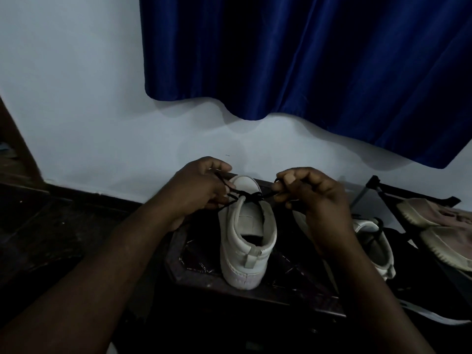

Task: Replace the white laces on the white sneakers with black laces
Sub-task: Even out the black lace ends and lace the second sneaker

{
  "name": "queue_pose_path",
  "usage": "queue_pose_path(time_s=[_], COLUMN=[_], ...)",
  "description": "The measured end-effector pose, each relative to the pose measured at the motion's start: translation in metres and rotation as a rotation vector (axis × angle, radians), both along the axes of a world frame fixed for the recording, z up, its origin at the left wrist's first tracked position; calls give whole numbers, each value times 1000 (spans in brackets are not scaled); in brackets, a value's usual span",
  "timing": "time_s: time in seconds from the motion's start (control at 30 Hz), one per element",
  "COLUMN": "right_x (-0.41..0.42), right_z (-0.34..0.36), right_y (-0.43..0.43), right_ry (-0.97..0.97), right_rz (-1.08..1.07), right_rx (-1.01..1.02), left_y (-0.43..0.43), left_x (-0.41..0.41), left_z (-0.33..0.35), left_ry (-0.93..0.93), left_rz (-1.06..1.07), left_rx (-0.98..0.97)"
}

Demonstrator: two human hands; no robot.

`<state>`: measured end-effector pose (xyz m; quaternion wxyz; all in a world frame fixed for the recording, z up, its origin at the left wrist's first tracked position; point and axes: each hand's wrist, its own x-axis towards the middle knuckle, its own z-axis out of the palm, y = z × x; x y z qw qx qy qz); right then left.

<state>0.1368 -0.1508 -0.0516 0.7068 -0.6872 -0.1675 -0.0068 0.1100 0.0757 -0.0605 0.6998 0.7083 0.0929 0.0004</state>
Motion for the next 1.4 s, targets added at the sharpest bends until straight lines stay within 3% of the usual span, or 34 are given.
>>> queue_pose_path(time_s=[0.1,0.2,0.3,0.6,0.9,1.0,1.1,1.2,1.4], right_x=[-2,-4,-5,0,-1,0,-1,-2,-7], right_z=[-6,-11,-12,-14,-9,-8,-8,-7,-3], right_y=[0,1,3,-1,-2,-3,-3,-2,8], right_ry=[-106,-342,-434,-134,-36,67,158,150,-43], right_rz=[65,91,16,-132,-88,-52,-8,-4,-101], right_rx=[-246,-522,-594,-507,-423,-290,-174,-106,-91], left_y=[0,0,4,11,8,4,-2,-13,-34], left_x=[0,1,3,3,6,3,1,0,-3], left_z=[-3,-6,-10,-8,-10,-6,-1,2,2], left_ry=[-24,-50,-68,-87,-41,-62,-210,-340,-481], left_rz=[-109,-160,-203,-172,-118,-52,72,90,-12], left_rx=[81,73,80,83,39,102,246,268,359])
